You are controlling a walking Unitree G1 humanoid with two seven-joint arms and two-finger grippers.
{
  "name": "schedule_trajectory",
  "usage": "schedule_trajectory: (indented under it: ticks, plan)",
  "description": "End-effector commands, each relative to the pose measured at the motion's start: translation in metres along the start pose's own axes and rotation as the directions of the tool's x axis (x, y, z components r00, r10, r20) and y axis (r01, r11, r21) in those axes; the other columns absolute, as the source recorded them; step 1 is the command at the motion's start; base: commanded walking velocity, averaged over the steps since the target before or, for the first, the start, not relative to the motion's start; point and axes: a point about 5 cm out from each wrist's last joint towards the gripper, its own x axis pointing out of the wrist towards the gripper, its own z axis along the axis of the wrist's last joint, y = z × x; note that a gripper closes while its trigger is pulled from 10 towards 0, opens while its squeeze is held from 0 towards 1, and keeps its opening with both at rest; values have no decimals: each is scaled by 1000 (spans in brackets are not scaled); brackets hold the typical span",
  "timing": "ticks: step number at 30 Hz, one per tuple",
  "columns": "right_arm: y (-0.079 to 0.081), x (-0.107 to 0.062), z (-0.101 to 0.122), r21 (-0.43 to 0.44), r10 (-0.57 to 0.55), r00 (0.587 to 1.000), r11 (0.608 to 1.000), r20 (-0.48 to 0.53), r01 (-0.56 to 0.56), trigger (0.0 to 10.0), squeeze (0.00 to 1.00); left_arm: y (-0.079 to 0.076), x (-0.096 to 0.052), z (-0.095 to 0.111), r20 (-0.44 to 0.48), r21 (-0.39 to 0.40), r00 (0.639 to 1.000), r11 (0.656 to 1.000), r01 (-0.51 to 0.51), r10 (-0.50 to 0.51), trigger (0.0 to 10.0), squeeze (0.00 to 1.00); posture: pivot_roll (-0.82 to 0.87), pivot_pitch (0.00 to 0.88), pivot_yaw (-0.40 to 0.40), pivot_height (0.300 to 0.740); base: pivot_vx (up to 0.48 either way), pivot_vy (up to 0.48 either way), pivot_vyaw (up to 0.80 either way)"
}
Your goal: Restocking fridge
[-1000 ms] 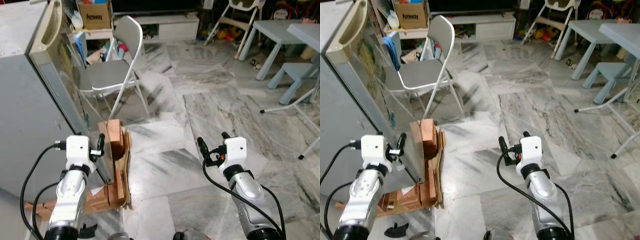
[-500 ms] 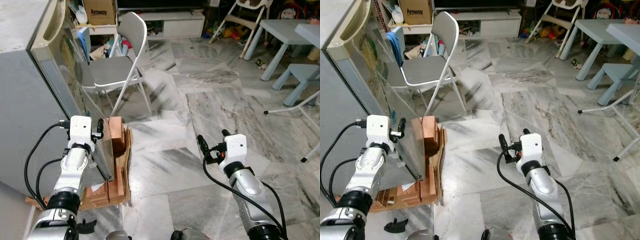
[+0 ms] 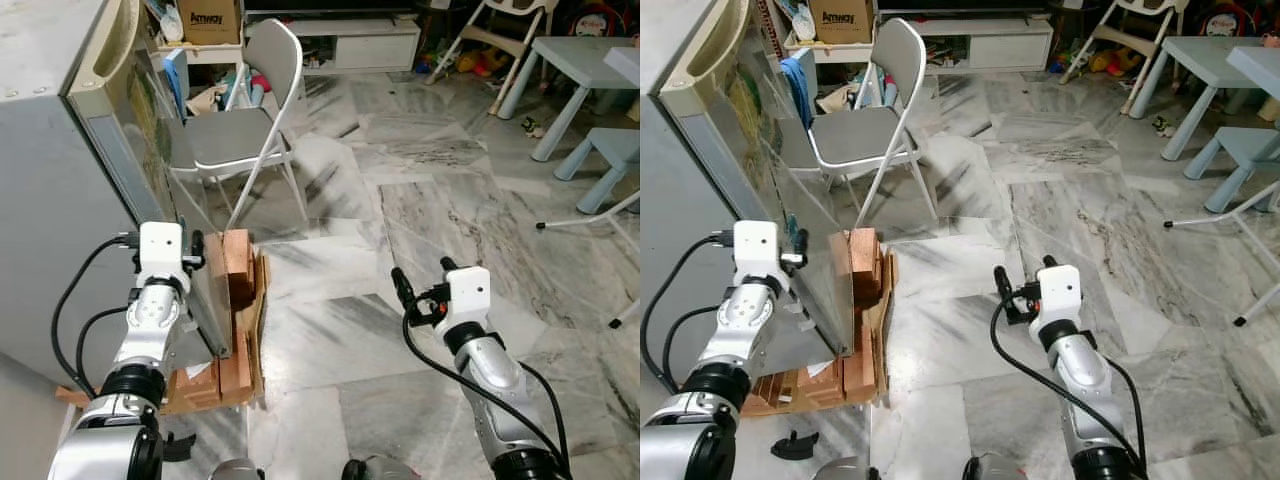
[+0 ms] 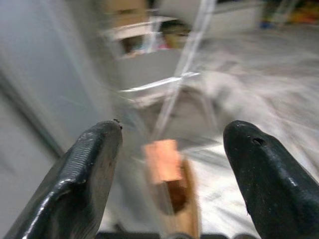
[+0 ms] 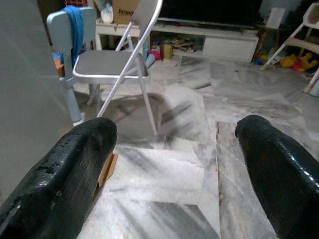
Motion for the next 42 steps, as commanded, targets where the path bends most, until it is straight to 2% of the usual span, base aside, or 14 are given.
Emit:
schedule_trajectory:
  ticks: [1, 4, 6, 7, 8, 9, 10, 13, 16, 18, 22, 37, 42]
  plan:
    - [-4, -3, 4, -2, -12, 1000, 1000, 4, 12, 10000, 0, -3, -13, -6, 16, 6, 997, 998, 69, -69, 10000, 0, 32, 0, 11, 740, 0, 0, 0]
    - [-10, -7, 5, 6, -39, 999, 999, 9, 39, 10000, 0, 4, -38, -13, 30, -30, 996, 996, 83, -82, 10000, 0, 39, 0, 11, 740, 0, 0, 0]
    - [-13, -13, 4, 12, -55, 999, 998, 4, 54, 10000, 0, 10, -62, -15, 50, -48, 996, 996, 72, -70, 10000, 0, 61, 0, 6, 740, 0, 0, 0]
    - [-13, -13, 4, 12, -55, 999, 998, 4, 54, 10000, 0, 10, -62, -15, 50, -48, 996, 996, 72, -70, 10000, 0, 61, 0, 6, 740, 0, 0, 0]
    - [-13, -16, 3, 15, -57, 998, 998, -1, 57, 10000, 0, 12, -76, -14, 63, -65, 997, 997, 50, -46, 10000, 0, 74, 0, 2, 740, 0, 0, 0]
    - [-13, -16, 3, 15, -57, 998, 998, -1, 57, 10000, 0, 12, -76, -14, 63, -65, 997, 997, 50, -46, 10000, 0, 74, 0, 2, 740, 0, 0, 0]
    - [-11, -18, 4, 15, -49, 999, 999, 1, 49, 10000, 0, 12, -86, -11, 79, -75, 996, 996, 44, -38, 10000, 0, 84, 2, -3, 740, 0, 0, 0]
    - [-4, -19, 10, 4, -10, 1000, 1000, 26, 9, 10000, 0, 6, -102, -3, 99, -98, 995, 995, 27, -17, 10000, 0, 97, 3, -7, 740, 213, 0, 0]
    - [-2, -19, 11, 4, 2, 999, 1000, 32, -3, 10000, 0, 2, -104, -2, 101, -108, 995, 994, 23, -12, 10000, 0, 98, 1, -9, 740, 391, 0, 292]
    - [0, -15, 11, 7, 3, 1000, 1000, 28, -3, 10000, 0, -9, -106, -2, 90, -126, 996, 992, 24, -12, 10000, 0, 96, 0, -12, 740, 428, 0, 581]
    - [0, -14, 12, 7, 5, 1000, 1000, 25, -5, 10000, 0, -18, -108, 2, 79, -143, 996, 989, 47, -36, 10000, 0, 92, 0, -10, 740, 433, 0, 398]
    - [0, -21, 4, 7, -12, 1000, 1000, -7, 12, 10000, 0, -15, -112, -2, 30, -131, 999, 991, 27, -24, 10000, 0, 93, 0, -6, 740, 427, 0, 0]
    - [-3, -20, 2, 5, -15, 1000, 1000, -15, 15, 10000, 0, -18, -112, -2, 20, -148, 999, 988, 40, -38, 10000, 0, 93, 0, -8, 740, 58, 0, 0]
